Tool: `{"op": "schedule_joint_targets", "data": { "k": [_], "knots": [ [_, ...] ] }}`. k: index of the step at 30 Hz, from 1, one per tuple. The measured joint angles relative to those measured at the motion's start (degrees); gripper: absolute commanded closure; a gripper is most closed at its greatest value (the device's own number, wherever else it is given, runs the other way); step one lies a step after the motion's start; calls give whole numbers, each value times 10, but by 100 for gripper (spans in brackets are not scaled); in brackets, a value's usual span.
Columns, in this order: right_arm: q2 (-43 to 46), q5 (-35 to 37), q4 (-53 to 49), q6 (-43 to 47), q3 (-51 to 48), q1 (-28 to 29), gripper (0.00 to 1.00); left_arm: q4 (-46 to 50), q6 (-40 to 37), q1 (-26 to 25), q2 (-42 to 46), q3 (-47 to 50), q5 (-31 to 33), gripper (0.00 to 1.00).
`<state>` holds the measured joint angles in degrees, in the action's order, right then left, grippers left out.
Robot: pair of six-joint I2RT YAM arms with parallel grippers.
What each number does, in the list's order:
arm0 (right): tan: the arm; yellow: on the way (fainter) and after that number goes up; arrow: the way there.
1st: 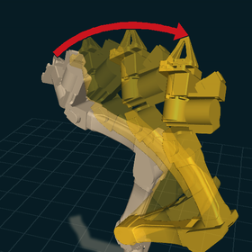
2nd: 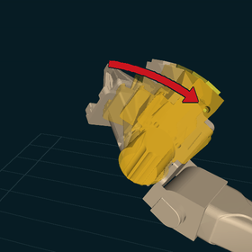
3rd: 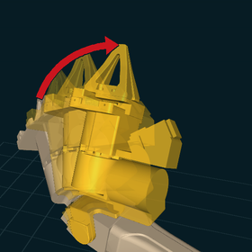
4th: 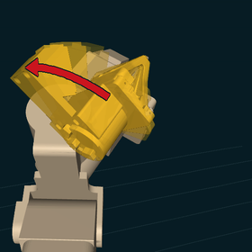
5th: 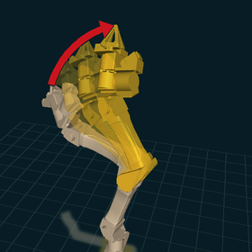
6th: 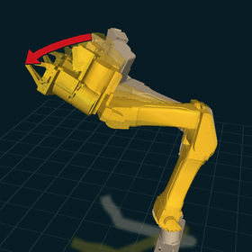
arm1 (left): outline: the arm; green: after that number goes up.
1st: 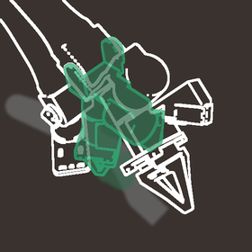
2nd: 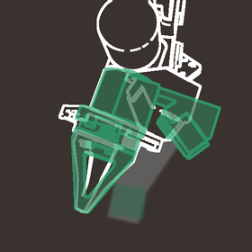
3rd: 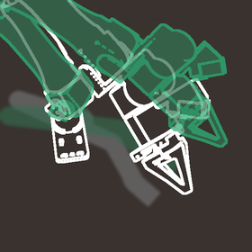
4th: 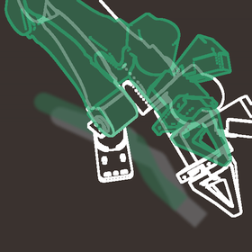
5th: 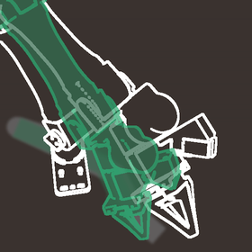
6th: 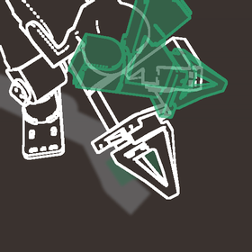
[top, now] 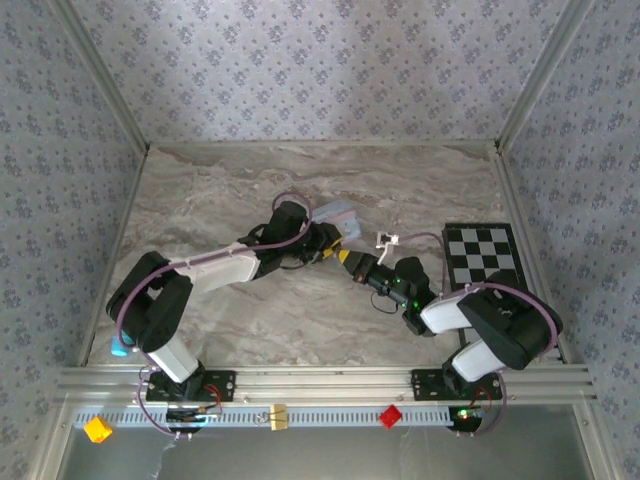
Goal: Unlock a padlock with a key
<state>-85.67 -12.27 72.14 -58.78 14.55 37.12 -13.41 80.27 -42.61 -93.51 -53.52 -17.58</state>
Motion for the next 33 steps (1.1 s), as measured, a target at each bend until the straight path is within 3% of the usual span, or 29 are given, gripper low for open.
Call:
{"op": "schedule_joint_targets", "data": {
  "k": [15, 23, 29, 31, 33],
  "knots": [
    [-3, 21, 20, -171, -7, -7, 100, -25, 0, -15, 5, 5, 40, 84],
    [-3, 24, 23, -218, -9, -7, 99, -27, 0, -18, 5, 5, 49, 84],
    [6, 22, 6, -199, -12, -15, 73, 1, -19, -24, 5, 4, 46, 84],
    [23, 27, -7, -183, -16, -24, 60, 27, -34, -33, 5, 4, 43, 84],
    [43, 30, -19, -163, -25, -32, 57, 49, -48, -41, 5, 4, 43, 84]
  ]
}}
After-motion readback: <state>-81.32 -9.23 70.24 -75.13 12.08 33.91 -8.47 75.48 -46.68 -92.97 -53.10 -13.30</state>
